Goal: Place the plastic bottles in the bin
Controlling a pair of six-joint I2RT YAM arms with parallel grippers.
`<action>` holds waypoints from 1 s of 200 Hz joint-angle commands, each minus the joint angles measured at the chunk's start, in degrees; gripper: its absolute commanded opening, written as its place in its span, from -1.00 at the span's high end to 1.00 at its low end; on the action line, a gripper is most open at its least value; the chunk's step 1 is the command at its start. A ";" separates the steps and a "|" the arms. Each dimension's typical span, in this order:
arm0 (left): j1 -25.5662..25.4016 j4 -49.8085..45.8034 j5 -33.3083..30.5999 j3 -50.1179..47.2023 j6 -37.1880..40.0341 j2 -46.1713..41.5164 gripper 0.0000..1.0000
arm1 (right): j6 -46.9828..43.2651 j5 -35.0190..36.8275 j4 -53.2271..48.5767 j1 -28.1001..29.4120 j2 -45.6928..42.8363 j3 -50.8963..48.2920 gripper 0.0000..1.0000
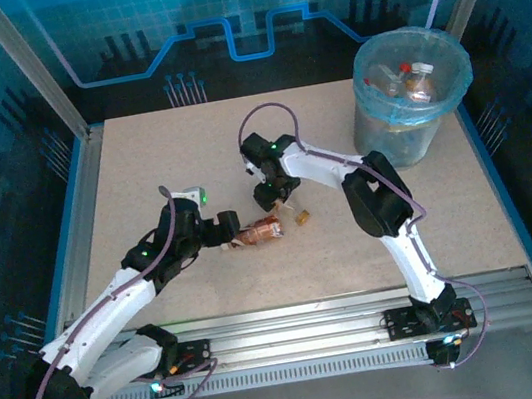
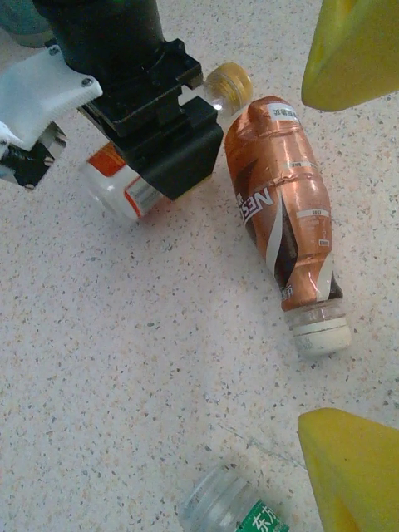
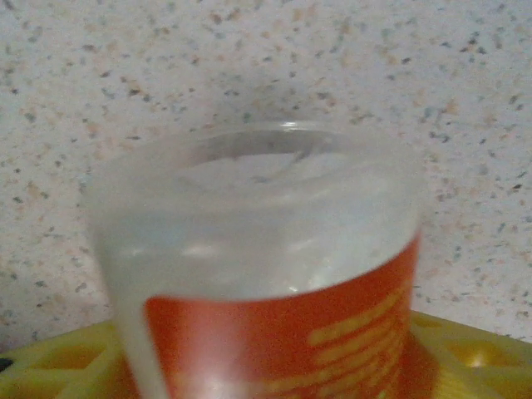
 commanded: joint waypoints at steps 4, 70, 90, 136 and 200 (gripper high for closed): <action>0.63 1.37 -0.32 -0.65 -0.56 0.24 -0.86 | 1.12 -0.12 -0.85 -0.89 -2.51 -0.64 -0.25; 0.67 3.30 1.09 0.86 -1.29 2.09 -0.86 | -0.27 4.29 -0.92 -1.28 -14.51 -1.70 -0.16; 0.67 5.18 2.45 3.16 -1.09 4.30 -0.85 | -2.26 8.22 -0.72 -2.02 -19.49 0.45 -0.14; 0.22 8.61 9.24 15.46 -0.39 14.57 -0.79 | -8.00 21.08 6.29 -8.62 -30.78 5.14 -0.11; -5.82 11.38 15.03 38.13 3.09 27.30 -0.78 | -4.92 25.66 16.79 -25.17 -35.03 6.93 -0.08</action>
